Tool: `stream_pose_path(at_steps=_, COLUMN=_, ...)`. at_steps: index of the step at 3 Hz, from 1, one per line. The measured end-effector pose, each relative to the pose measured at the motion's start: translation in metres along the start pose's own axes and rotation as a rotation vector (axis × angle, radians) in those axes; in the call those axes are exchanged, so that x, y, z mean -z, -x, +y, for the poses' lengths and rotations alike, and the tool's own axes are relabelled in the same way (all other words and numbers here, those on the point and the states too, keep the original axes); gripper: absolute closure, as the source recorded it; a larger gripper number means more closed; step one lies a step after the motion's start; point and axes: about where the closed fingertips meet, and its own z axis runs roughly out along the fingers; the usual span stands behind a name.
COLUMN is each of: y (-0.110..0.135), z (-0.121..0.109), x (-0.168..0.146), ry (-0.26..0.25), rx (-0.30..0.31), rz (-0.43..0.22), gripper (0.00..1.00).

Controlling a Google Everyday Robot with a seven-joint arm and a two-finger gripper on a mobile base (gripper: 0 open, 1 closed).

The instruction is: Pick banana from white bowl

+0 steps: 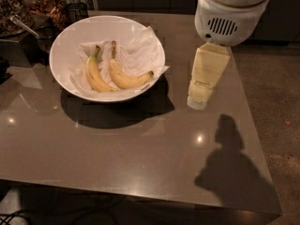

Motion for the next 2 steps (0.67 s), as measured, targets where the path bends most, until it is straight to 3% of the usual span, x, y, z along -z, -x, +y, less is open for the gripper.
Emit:
stream_pose_path(at_steps=1, y=0.0227, z=-0.0077, x=-0.0072, ry=0.007, rx=-0.084, rz=0.014, gripper=0.0)
stream_pose_path(at_steps=2, y=0.0306, z=-0.0111, x=-0.0022, ry=-0.017, rx=-0.097, rz=-0.023, gripper=0.0)
